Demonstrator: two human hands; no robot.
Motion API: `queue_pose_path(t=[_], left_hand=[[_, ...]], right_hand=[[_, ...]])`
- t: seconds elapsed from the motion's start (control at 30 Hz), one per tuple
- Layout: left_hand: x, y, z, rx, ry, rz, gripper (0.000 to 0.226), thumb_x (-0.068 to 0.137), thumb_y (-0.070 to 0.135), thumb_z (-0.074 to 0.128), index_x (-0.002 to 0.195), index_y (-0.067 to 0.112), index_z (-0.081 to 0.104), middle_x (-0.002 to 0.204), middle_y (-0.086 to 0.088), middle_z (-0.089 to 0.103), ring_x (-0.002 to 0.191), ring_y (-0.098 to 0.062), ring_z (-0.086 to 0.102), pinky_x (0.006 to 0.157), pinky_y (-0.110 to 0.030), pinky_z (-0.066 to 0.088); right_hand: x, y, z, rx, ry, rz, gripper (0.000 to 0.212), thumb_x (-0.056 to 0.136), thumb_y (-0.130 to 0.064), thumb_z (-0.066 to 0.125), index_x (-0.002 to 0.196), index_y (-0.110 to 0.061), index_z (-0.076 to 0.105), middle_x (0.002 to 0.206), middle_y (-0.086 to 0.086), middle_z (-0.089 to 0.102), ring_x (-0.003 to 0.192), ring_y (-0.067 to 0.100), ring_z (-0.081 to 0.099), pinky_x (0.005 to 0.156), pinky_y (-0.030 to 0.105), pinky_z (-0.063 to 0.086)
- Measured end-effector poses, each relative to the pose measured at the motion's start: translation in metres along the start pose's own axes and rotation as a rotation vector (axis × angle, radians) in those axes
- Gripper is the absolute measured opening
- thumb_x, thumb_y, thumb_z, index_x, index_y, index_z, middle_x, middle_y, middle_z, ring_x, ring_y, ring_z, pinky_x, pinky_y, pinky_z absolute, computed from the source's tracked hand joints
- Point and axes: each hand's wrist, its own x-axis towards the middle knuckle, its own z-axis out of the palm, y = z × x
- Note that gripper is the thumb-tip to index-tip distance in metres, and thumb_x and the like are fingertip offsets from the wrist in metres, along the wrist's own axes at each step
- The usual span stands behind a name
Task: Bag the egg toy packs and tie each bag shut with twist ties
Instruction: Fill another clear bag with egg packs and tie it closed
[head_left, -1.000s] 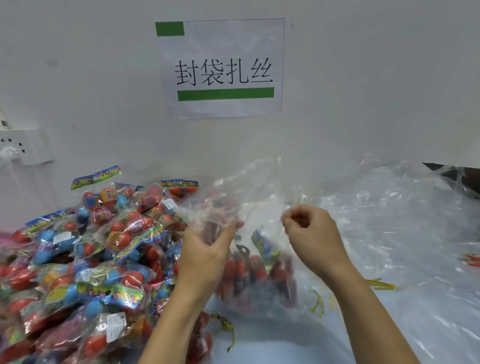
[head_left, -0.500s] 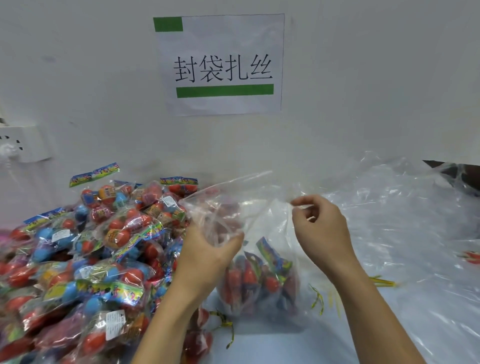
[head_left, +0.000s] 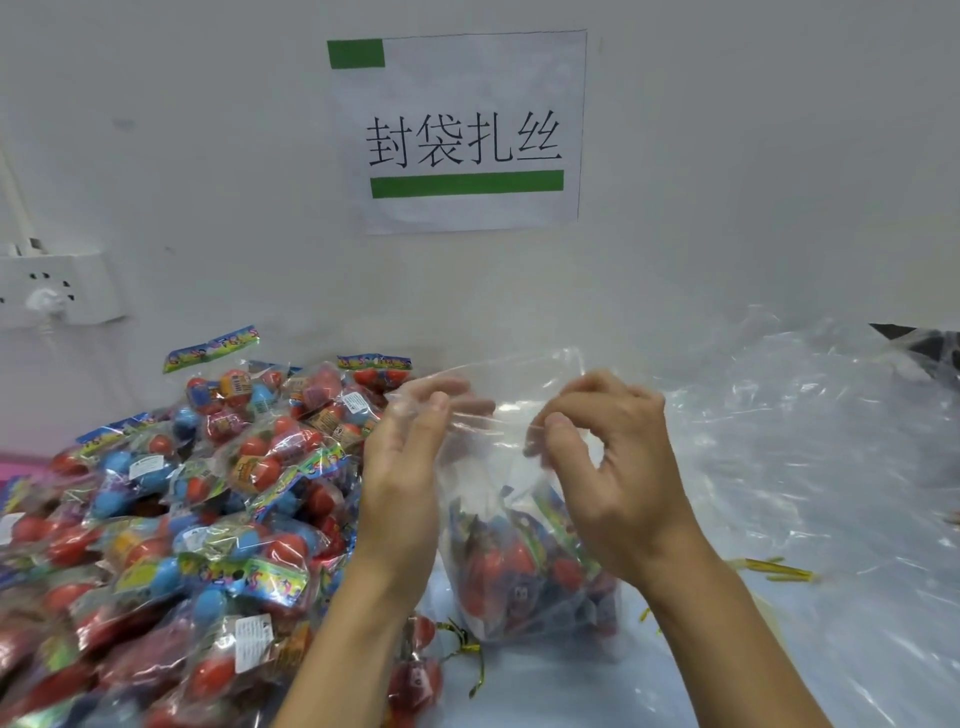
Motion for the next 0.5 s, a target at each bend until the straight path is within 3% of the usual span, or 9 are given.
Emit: queue_pose_path(t=[0.07, 0.17, 0.23, 0.3, 0.5], left_hand=[[0.001, 0.000, 0.001, 0.000, 0.004, 0.008, 0.025, 0.094, 0.026, 0.049, 0.106, 0.009, 0.064, 0.101, -0.009, 0.074, 0.099, -0.025, 0.069, 0.083, -0.028, 0.055], [-0.001, 0.000, 0.003, -0.017, -0.003, -0.003, 0.031, 0.093, 0.026, 0.048, 0.110, 0.004, 0.062, 0.103, -0.017, 0.072, 0.104, -0.033, 0.067, 0.092, -0.041, 0.052], [-0.002, 0.000, 0.004, -0.041, 0.013, -0.014, 0.032, 0.092, 0.025, 0.048, 0.110, 0.001, 0.061, 0.103, -0.021, 0.071, 0.105, -0.039, 0.064, 0.096, -0.052, 0.050], [-0.002, 0.000, 0.006, -0.064, 0.017, -0.029, 0.032, 0.090, 0.022, 0.048, 0.109, -0.001, 0.060, 0.103, -0.024, 0.070, 0.106, -0.043, 0.062, 0.096, -0.057, 0.049], [-0.002, -0.004, 0.008, -0.003, -0.041, -0.013, 0.031, 0.088, 0.018, 0.046, 0.101, -0.003, 0.066, 0.097, -0.015, 0.072, 0.098, -0.033, 0.066, 0.077, -0.028, 0.056]], right_hand=[[0.001, 0.001, 0.001, 0.036, -0.069, 0.012, 0.052, 0.086, -0.035, 0.036, 0.052, -0.001, 0.056, 0.048, 0.006, 0.050, 0.054, 0.020, 0.051, 0.069, 0.043, 0.042], [0.000, 0.000, 0.004, 0.076, -0.140, 0.059, 0.044, 0.086, -0.026, 0.040, 0.056, 0.004, 0.055, 0.044, 0.001, 0.033, 0.043, 0.017, 0.034, 0.047, 0.039, 0.032], [0.000, -0.002, 0.006, 0.079, -0.204, 0.100, 0.037, 0.081, -0.023, 0.041, 0.064, 0.001, 0.063, 0.045, -0.001, 0.038, 0.043, 0.012, 0.034, 0.044, 0.030, 0.029], [0.000, -0.004, 0.008, 0.058, -0.275, 0.127, 0.030, 0.077, -0.022, 0.042, 0.071, -0.010, 0.069, 0.055, 0.000, 0.055, 0.045, 0.011, 0.041, 0.046, 0.026, 0.036], [-0.006, -0.008, 0.012, -0.061, -0.612, 0.222, 0.035, 0.071, -0.025, 0.036, 0.078, -0.010, 0.068, 0.063, 0.006, 0.060, 0.047, 0.015, 0.044, 0.052, 0.038, 0.046]])
